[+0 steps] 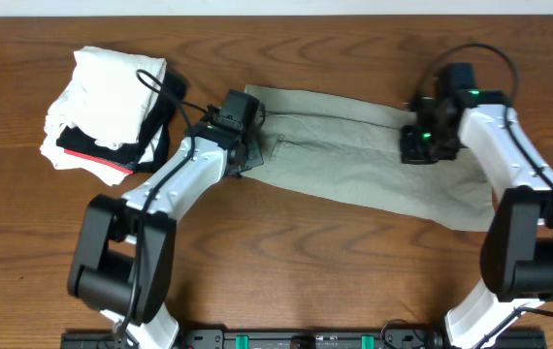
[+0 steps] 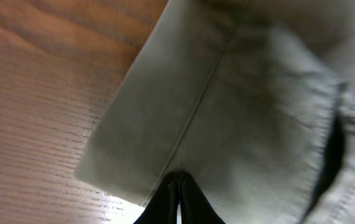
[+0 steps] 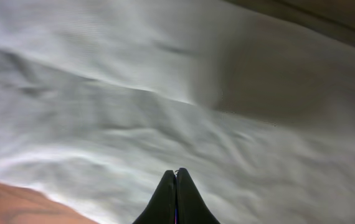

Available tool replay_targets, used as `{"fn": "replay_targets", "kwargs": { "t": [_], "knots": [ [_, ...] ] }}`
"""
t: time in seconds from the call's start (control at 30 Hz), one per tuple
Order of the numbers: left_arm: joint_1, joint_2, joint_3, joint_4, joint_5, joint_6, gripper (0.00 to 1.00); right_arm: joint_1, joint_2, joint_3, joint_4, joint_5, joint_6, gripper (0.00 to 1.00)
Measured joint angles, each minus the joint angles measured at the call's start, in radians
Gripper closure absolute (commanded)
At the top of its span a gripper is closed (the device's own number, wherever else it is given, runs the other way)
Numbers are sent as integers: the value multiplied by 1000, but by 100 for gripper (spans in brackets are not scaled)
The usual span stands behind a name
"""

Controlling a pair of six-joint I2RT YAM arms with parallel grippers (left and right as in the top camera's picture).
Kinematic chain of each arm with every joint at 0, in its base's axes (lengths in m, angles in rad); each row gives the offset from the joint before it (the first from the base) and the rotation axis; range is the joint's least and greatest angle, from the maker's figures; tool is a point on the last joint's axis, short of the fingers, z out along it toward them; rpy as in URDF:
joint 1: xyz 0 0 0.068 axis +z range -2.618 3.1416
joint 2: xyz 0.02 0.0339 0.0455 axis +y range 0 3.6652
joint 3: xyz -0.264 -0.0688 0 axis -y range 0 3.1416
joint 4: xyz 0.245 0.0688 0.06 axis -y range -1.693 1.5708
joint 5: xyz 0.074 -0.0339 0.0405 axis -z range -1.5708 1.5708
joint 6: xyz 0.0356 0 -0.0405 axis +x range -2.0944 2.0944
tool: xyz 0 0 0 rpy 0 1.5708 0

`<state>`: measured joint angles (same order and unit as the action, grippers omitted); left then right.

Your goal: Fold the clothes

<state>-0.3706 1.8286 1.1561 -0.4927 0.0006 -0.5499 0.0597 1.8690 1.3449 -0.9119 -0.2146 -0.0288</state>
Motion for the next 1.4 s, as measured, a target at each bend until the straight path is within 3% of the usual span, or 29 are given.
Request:
{"fn": "replay_targets", "kwargs": {
  "t": [0.57, 1.03, 1.4],
  "knots": [
    [0, 16, 0, 3, 0, -1, 94, 278, 0, -19, 246, 9, -108, 99],
    [0, 16, 0, 3, 0, -1, 94, 299, 25, -162, 455, 24, -112, 99],
    [0, 16, 0, 3, 0, -1, 94, 299, 103, -174, 557, 27, -106, 99]
  ]
}}
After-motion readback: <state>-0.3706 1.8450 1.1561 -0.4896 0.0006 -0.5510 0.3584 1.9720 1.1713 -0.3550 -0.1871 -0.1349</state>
